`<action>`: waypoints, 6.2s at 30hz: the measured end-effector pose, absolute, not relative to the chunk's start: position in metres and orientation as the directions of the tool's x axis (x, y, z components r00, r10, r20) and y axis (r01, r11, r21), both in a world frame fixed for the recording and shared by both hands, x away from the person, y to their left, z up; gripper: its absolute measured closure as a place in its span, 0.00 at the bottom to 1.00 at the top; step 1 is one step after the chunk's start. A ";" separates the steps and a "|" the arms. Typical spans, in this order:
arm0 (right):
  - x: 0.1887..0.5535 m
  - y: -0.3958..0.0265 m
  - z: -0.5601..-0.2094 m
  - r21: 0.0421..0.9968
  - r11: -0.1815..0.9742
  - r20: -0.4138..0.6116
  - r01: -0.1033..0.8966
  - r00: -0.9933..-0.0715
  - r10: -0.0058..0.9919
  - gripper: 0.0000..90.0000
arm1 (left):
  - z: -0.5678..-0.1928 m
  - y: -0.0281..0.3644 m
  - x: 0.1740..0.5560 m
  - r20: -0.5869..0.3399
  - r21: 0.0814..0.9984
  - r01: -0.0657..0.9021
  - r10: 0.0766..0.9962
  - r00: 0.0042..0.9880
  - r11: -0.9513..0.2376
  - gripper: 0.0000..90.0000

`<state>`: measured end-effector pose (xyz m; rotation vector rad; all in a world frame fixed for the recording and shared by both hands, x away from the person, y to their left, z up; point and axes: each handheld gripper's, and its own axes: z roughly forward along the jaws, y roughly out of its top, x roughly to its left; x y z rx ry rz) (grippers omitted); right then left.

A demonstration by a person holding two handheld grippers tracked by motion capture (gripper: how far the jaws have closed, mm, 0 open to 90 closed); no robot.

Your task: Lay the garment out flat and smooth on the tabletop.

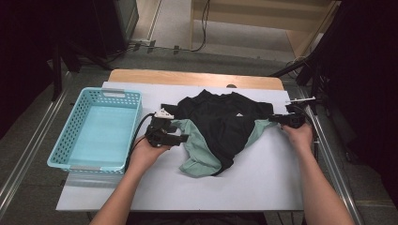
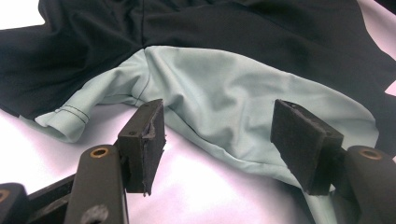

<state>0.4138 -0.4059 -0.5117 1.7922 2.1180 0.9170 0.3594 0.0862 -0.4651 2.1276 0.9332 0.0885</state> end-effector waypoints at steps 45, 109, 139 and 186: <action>0.332 -0.410 -0.481 0.613 0.061 0.224 0.787 -0.248 0.943 0.62 | -0.462 0.079 0.362 -0.243 0.691 0.567 0.595 0.766 -0.448 0.41; 0.372 -0.454 -0.498 0.601 -0.105 0.169 0.792 0.003 0.986 0.95 | -0.497 0.013 0.315 -0.330 0.641 0.586 0.511 0.794 -0.496 0.88; 0.356 -0.441 -0.488 0.604 -0.051 0.256 0.795 -0.134 0.957 0.54 | -0.464 0.069 0.349 -0.273 0.660 0.612 0.621 0.735 -0.435 0.46; 0.329 -0.418 -0.488 0.629 0.081 0.193 0.773 -0.256 0.947 0.45 | -0.485 0.088 0.433 -0.136 0.645 0.656 0.787 0.602 -0.391 0.46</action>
